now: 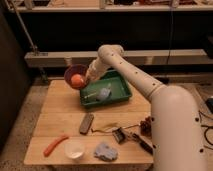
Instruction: Stack bowls into tray
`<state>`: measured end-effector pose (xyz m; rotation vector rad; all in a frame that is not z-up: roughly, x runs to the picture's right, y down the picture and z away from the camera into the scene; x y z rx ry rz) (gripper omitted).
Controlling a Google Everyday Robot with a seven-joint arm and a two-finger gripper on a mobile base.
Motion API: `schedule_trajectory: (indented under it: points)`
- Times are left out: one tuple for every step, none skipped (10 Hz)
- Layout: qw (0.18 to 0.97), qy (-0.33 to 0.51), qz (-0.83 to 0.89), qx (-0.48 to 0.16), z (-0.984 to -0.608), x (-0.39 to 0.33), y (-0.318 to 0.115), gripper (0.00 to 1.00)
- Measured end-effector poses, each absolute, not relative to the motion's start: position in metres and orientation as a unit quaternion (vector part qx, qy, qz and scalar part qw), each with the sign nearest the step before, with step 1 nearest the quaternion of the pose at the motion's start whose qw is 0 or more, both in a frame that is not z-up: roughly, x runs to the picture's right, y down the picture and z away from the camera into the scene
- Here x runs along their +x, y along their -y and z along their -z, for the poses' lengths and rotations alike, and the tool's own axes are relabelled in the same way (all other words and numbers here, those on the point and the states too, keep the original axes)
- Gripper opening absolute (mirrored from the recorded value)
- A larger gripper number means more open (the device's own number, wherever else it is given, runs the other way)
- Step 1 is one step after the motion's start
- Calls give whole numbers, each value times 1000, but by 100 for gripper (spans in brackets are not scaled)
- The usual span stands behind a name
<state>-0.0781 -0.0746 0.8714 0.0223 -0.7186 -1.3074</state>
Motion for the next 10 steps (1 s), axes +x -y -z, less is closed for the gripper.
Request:
schedule_trajectory:
  points:
    - [745,319,586,3,-875,-68,75,0]
    - [754,313,578,-4,-879,-58,74,0]
    - [760,308,572,-9,-883,-51,73,0]
    - [765,304,568,-13,-886,-47,74,0]
    - [771,299,561,-19,-892,-40,74,0]
    - [775,297,558,-24,-896,-35,74,0]
    - [777,296,555,-30,-902,-30,73,0]
    - [779,298,551,-38,-913,-29,67,0]
    - [781,300,546,-42,-921,-28,62,0]
    - [783,302,542,-44,-926,-27,60,0]
